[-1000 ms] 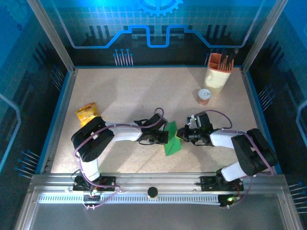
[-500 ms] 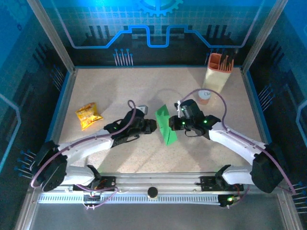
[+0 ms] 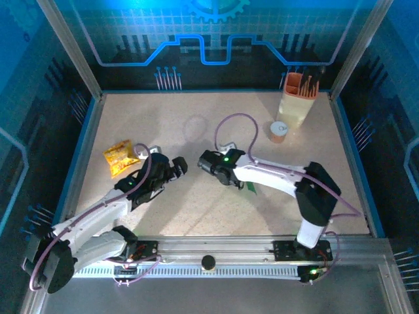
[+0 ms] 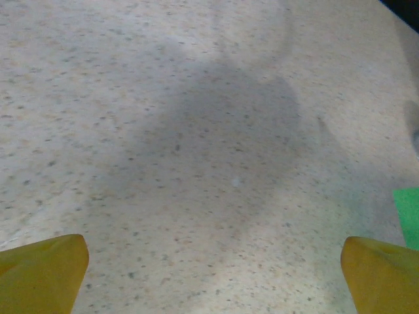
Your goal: Fold a paper plane with a square sheet of paper (pick it up from the middle)
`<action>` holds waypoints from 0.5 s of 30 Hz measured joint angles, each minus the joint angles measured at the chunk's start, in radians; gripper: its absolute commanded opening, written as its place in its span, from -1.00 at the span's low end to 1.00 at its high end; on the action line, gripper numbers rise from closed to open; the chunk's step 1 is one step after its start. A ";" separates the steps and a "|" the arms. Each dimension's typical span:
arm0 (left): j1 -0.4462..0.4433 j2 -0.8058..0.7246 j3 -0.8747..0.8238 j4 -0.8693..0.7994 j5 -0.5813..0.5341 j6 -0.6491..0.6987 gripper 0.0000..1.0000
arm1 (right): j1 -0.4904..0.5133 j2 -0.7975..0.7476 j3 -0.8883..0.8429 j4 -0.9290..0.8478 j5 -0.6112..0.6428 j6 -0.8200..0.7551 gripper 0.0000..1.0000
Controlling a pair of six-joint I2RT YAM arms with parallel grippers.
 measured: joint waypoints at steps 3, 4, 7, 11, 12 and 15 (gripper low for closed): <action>0.045 -0.063 -0.034 -0.048 -0.017 -0.047 1.00 | 0.018 0.066 0.024 -0.011 0.010 0.024 -0.78; 0.062 -0.090 -0.048 -0.064 -0.021 -0.057 1.00 | 0.023 0.088 0.034 -0.012 0.007 0.027 -0.78; 0.097 -0.166 -0.087 -0.108 -0.024 -0.075 1.00 | 0.038 0.161 0.089 -0.007 -0.015 0.031 -0.77; 0.105 -0.236 -0.116 -0.137 -0.017 -0.074 1.00 | 0.054 0.242 0.163 0.047 -0.105 0.020 -0.74; 0.106 -0.247 -0.121 -0.138 -0.011 -0.073 1.00 | 0.054 0.256 0.175 0.072 -0.146 0.014 -0.72; 0.106 -0.253 -0.124 -0.149 0.007 -0.074 1.00 | 0.048 0.268 0.181 0.148 -0.270 0.000 -0.66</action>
